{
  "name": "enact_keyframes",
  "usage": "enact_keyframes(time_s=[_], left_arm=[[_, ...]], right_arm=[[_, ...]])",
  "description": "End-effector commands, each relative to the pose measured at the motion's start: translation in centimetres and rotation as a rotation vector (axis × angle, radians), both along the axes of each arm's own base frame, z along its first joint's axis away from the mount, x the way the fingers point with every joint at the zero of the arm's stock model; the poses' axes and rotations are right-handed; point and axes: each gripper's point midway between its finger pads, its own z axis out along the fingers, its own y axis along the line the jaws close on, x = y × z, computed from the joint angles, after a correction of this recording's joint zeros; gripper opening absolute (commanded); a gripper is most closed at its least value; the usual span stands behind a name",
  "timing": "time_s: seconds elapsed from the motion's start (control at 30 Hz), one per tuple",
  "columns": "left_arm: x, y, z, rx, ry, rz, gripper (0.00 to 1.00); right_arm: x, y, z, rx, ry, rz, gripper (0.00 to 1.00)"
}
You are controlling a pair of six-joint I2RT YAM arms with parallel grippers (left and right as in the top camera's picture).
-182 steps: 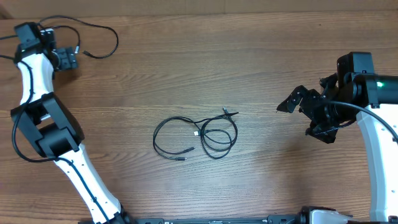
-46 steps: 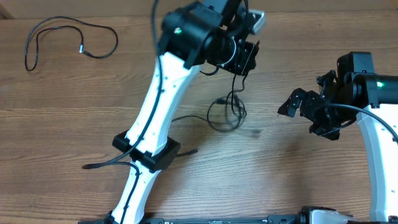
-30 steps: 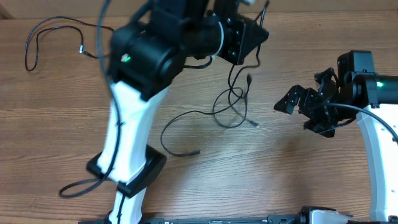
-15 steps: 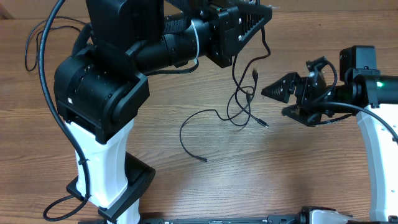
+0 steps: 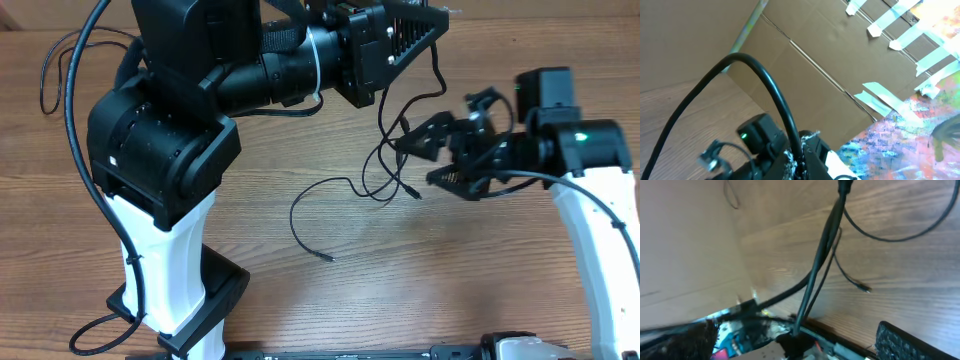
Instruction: Untangle cables
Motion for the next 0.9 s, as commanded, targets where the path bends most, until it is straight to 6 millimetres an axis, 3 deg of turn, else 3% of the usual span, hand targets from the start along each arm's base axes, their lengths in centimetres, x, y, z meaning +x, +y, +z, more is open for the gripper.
enact_keyframes(time_s=[0.0, 0.2, 0.57, 0.73, 0.87], left_arm=[[-0.1, -0.1, 0.2, -0.01, 0.002, -0.016, 0.04], [-0.1, 0.0, 0.4, -0.032, 0.043, -0.015, 0.04], [-0.4, 0.2, 1.8, -0.076, 0.012, -0.038, 0.04], [1.6, 2.4, 1.0, -0.063, 0.072, 0.042, 0.04], [4.4, 6.1, 0.1, -0.06, 0.142, 0.163, 0.04]], right_arm=[[0.2, -0.5, -2.1, -0.157, 0.077, -0.12, 1.0], [0.7, 0.7, -3.3, -0.228, 0.076, -0.122, 1.0], [1.1, 2.2, -7.7, -0.288, 0.204, -0.07, 1.0], [1.6, -0.3, -8.8, -0.409, 0.204, -0.145, 1.0], [1.4, -4.8, -10.1, -0.613, 0.243, -0.275, 1.0]])
